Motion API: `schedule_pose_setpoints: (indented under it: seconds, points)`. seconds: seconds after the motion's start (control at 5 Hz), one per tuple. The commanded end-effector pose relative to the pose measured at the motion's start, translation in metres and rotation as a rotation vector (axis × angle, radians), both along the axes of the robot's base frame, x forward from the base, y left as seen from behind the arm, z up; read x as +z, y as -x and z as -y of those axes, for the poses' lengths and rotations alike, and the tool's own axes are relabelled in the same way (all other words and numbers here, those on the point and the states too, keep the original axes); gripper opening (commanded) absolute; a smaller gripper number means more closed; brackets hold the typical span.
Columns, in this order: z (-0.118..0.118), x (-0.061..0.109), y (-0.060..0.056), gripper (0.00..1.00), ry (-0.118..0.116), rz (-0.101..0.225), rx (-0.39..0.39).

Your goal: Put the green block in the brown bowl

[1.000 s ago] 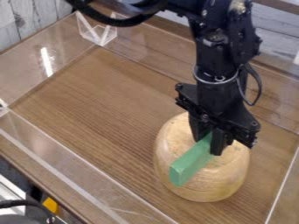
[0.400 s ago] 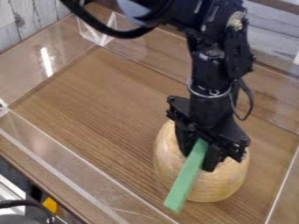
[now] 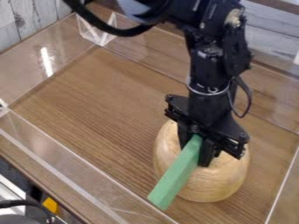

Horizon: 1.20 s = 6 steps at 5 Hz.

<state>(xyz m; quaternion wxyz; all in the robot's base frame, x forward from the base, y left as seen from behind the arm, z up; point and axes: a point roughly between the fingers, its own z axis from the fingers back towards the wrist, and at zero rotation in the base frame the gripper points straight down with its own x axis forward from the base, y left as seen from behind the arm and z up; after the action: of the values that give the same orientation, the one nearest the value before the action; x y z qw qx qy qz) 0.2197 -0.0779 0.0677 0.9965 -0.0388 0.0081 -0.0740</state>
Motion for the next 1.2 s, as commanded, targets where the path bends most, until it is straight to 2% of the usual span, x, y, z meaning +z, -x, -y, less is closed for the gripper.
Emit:
schedule_pose_setpoints:
  seconds: [0.0, 1.0]
  points:
    - [0.0003, 0.0027, -0.0047, 0.0, 0.008, 0.011, 0.017]
    - [0.0021, -0.0011, -0.0082, 0.0, 0.018, -0.014, 0.061]
